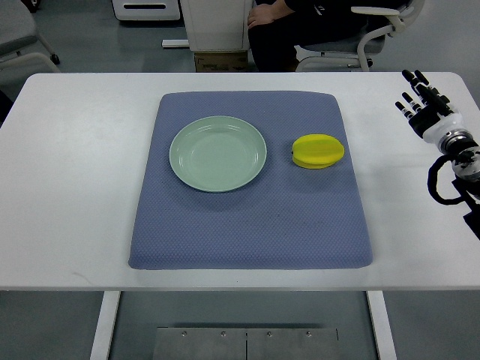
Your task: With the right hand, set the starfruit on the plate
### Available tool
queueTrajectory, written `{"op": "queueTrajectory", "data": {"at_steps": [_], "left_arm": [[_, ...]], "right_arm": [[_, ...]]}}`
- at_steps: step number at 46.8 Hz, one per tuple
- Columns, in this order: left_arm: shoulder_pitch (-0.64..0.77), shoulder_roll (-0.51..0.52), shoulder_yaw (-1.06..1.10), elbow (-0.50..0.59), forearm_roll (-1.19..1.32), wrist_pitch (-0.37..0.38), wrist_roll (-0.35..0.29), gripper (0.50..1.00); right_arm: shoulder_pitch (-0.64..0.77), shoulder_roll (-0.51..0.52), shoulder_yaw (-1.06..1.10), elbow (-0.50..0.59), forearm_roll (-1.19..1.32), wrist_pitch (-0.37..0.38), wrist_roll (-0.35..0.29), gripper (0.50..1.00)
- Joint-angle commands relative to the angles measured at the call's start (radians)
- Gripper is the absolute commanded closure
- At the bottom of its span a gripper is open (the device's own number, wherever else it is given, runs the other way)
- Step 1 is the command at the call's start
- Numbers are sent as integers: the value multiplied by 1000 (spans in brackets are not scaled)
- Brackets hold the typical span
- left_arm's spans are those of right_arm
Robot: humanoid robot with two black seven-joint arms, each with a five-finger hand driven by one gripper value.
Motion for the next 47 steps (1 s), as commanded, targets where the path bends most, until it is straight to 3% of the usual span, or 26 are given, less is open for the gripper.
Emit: {"op": "queueTrajectory", "data": {"at_steps": [1,10,22,38,47], "left_arm": [[0,0,0,0,0,0,0,500],[0,0,0,0,0,0,0,500],[0,0,0,0,0,0,0,500],[0,0,0,0,0,0,0,500],[0,0,0,0,0,0,0,500]], "right_arm": [[-2,2,-1,0,-2,1,2,500],[6,-1,-61,11,-8,90,39,500],[27,-13,-268,61,-92,120,152,500],[46,-96,-402,70,-230,300,181,500],[95,-154,-514,89,-363,308,240,500]]}}
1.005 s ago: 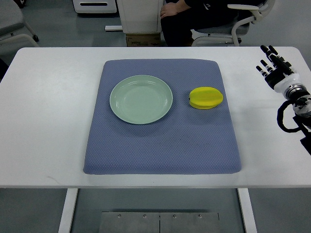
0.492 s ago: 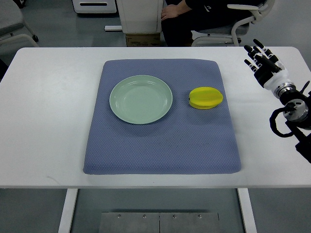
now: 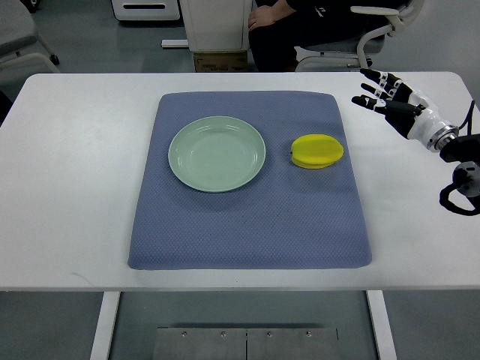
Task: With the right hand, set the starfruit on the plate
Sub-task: 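Move the right hand over the yellow starfruit, fingers open, then close the right hand fingers around the yellow starfruit and lift it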
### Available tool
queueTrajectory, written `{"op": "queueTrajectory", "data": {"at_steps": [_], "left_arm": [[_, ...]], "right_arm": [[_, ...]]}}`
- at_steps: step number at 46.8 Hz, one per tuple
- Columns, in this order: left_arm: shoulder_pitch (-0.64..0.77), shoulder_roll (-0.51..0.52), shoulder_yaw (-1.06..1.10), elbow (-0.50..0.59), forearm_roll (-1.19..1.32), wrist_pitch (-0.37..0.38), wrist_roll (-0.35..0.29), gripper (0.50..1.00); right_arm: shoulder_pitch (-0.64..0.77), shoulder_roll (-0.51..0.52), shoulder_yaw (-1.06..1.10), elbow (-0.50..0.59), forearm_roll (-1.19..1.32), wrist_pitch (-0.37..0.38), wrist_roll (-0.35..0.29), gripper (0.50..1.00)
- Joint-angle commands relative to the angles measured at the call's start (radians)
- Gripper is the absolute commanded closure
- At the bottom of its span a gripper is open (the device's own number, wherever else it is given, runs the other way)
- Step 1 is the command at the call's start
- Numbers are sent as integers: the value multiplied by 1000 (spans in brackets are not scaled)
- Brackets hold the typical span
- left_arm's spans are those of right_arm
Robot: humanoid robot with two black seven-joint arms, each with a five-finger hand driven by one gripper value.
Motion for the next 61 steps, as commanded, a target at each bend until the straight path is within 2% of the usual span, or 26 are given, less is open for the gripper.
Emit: {"op": "queueTrajectory", "data": {"at_steps": [1,10,18,25,36,46,61], "left_arm": [[0,0,0,0,0,0,0,500],[0,0,0,0,0,0,0,500],[0,0,0,0,0,0,0,500],[0,0,0,0,0,0,0,500],[0,0,0,0,0,0,0,500],[0,0,0,0,0,0,0,500],[0,0,0,0,0,0,0,500]], "right_arm": [[17,-36,-71,19,-45,2,28,500],[81,-144,-298,128,-89,2,138,500],[138,-202,-415,209,-157,1,184,500],[158,-189,-452,228,-266,-25,184,500],[158,-133,-522,223,-293,-154,186,505],[158,-86,-585,222,-295,-269,200,540],[152,-9,-589,182,-293,-302,192,553]]}}
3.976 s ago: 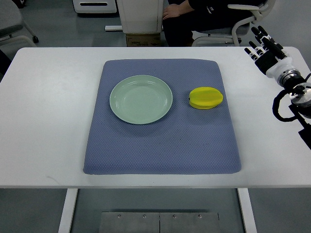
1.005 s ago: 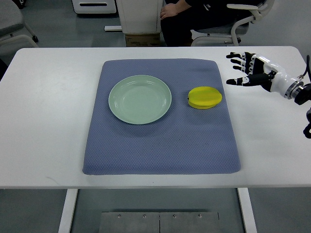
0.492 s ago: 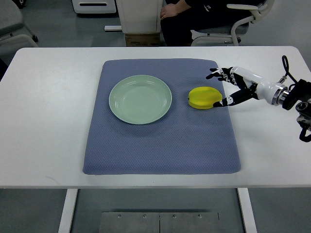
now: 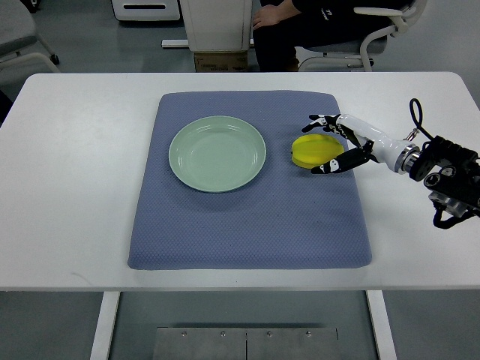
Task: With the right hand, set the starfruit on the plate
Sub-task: 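Close the right hand fingers around the yellow starfruit and lift it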
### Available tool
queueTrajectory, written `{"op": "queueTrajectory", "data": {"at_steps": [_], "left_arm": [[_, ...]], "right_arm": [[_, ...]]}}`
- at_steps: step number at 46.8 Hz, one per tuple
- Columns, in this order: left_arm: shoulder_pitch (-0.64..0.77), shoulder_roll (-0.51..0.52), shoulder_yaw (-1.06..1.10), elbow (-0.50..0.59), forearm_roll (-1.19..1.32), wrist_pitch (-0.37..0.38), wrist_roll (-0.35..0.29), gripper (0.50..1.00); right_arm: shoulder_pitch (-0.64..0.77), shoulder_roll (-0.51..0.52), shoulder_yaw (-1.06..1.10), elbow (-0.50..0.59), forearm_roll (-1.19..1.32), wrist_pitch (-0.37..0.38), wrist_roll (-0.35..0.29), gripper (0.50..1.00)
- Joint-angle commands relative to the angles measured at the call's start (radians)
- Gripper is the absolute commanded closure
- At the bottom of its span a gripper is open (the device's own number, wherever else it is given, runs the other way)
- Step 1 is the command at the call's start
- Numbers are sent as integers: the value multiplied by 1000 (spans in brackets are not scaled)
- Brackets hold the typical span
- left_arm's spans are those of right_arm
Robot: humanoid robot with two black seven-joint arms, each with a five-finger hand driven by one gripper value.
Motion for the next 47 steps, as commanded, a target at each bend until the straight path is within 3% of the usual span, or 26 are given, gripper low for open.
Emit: {"op": "queueTrajectory", "data": {"at_steps": [1,19,34,40,42,45,47], "left_arm": [[0,0,0,0,0,0,0,500],[0,0,0,0,0,0,0,500],[0,0,0,0,0,0,0,500],[0,0,0,0,0,0,0,500],[0,0,0,0,0,0,0,500],[0,0,0,0,0,0,0,500],[0,0,1,0,0,0,0,500]], "right_arm": [[-4,20,0,-18,0,-1,0,553],[-4,37,-13,-57,-1,-20,6,594],[-4,68,-52,-120,-1,-27,9,668],[-7,76,-55,-124,0,-37,6,747],[-6,76,-55,-124,0,-37,5,824],[-4,76,-55,-124,0,-36,3,1000],[-1,76,-55,-123,0,-36,3,1000]]}}
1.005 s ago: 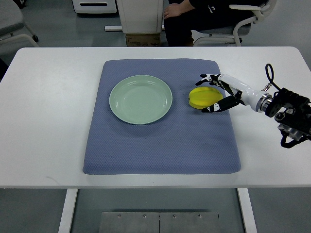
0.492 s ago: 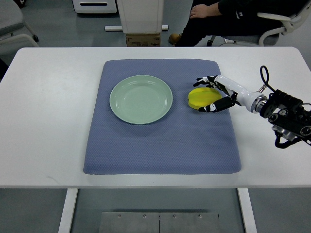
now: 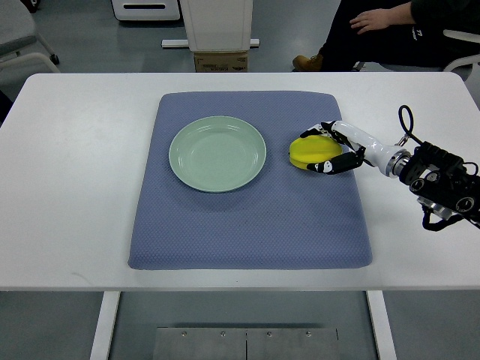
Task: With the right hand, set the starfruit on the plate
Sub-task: 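Close the right hand fingers around the yellow starfruit and lift it, then carry the starfruit with the right hand over the green plate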
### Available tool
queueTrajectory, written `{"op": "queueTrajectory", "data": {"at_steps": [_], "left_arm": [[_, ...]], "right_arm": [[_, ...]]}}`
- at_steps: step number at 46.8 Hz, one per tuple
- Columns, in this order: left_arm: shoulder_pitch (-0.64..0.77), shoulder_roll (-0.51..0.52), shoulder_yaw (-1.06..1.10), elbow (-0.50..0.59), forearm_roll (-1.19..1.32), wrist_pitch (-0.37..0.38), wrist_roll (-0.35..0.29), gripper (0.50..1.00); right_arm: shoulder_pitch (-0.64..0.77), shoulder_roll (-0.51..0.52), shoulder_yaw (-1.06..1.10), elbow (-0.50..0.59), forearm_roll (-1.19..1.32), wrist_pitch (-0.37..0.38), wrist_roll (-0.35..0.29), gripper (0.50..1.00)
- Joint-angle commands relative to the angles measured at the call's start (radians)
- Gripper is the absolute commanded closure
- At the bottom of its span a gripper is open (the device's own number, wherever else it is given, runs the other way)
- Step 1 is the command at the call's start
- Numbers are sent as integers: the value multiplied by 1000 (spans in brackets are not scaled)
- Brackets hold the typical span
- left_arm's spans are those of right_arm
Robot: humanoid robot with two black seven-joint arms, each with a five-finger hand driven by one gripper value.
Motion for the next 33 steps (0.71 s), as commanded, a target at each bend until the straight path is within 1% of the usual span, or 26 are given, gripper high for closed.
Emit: {"op": "queueTrajectory", "data": {"at_steps": [1,17,26,30,33], "left_arm": [[0,0,0,0,0,0,0,500],[0,0,0,0,0,0,0,500],[0,0,0,0,0,0,0,500],[0,0,0,0,0,0,0,500],[0,0,0,0,0,0,0,500]], "right_arm": [[5,0,0,2,2,1,-1,1000],[15,-1,14,2,69,3,5,1000],[31,-9,15,6,94,17,5,1000],[51,-14,32,6,95,34,5,1000],[67,-14,55,5,95,66,5,1000]]}}
